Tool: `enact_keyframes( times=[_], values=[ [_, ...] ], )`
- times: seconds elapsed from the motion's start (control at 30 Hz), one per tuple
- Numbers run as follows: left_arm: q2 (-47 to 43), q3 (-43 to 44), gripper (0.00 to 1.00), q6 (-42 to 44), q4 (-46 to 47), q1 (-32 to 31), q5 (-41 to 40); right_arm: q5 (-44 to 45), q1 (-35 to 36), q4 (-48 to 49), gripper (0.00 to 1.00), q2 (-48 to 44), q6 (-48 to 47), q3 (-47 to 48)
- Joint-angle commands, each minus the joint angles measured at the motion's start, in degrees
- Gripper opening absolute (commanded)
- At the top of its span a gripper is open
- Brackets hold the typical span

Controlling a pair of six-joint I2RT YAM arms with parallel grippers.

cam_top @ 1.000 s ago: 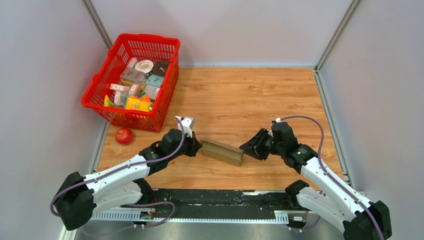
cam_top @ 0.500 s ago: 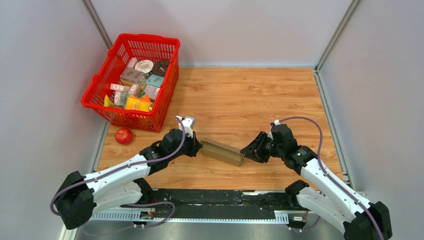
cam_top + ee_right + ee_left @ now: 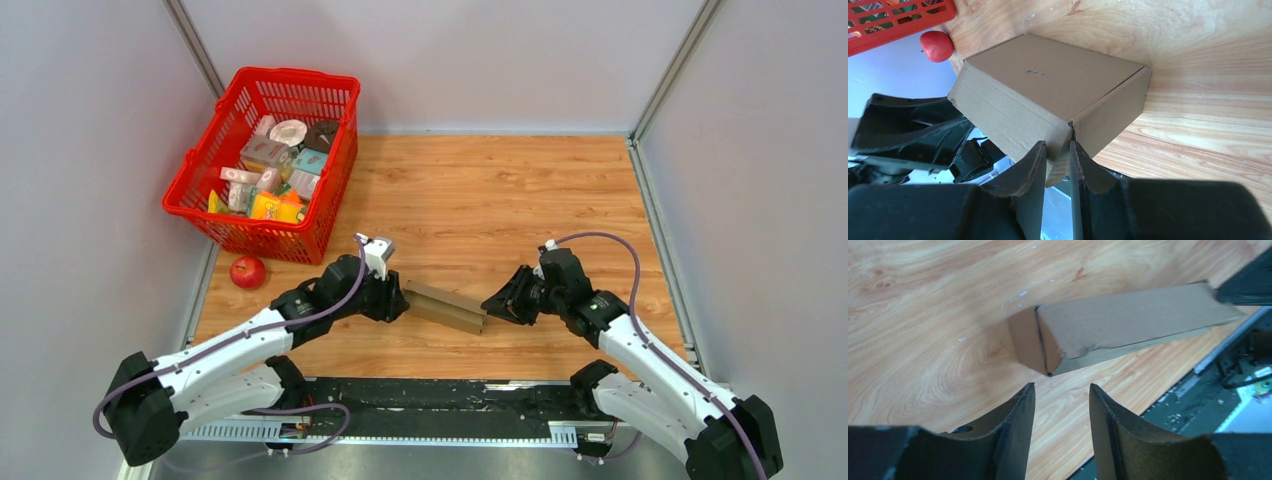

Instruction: Fold the paper box

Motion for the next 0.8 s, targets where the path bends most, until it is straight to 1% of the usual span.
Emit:
enact_keyframes(
  times=[0.0, 0.07, 0.13, 0.2, 0.27, 0.3, 0.33, 0.47, 0.6, 0.67, 0.77],
  values=[
    [-5.53, 6.51, 0.54, 1.28, -8.98, -0.07, 2.31, 0.30, 0.13, 0.73, 0.25, 0.79, -2.29, -0.30],
    [-6.16, 9.58, 0.56, 1.02, -12.59, 0.37, 2.57, 0.57, 0.13, 0.64, 0.25, 0.97, -2.73, -0.12],
    [-5.46, 12.47, 0.58, -0.82, -14.19, 2.03, 3.88, 0.65, 0.13, 0.38, 0.25, 1.15, -3.08, -0.03],
    [-2.49, 14.51, 0.57, -3.80, -16.30, 5.19, 7.38, 1.00, 0.13, 0.03, 0.25, 1.15, -3.43, 0.23],
    [0.77, 17.93, 0.51, -5.66, -19.89, 7.13, 9.50, 1.36, 0.13, -0.33, 0.25, 1.06, -3.70, 0.49],
    [3.74, 18.90, 0.43, -6.62, -20.78, 7.84, 10.91, 1.53, 0.21, -0.59, 0.25, 0.80, -3.78, 0.58],
    [4.99, 20.04, 0.41, -6.72, -21.05, 8.11, 11.18, 1.71, 0.21, -0.68, 0.25, 0.71, -3.79, 0.58],
    [7.99, 19.00, 0.40, -8.13, -17.90, 8.11, 13.20, 1.62, 0.30, -0.33, 0.25, 0.53, -3.61, 0.05],
    [7.82, 16.81, 0.41, -8.57, -16.04, 8.20, 11.02, 1.71, 0.21, -0.24, 0.25, 0.44, -3.70, -0.12],
    [7.64, 15.92, 0.38, -8.30, -15.69, 8.20, 10.48, 1.88, 0.21, -0.24, 0.25, 0.44, -3.96, -0.03],
    [7.29, 14.35, 0.38, -7.95, -14.91, 8.20, 9.17, 1.97, 0.21, -0.33, 0.25, 0.79, -4.57, 0.05]
  ],
)
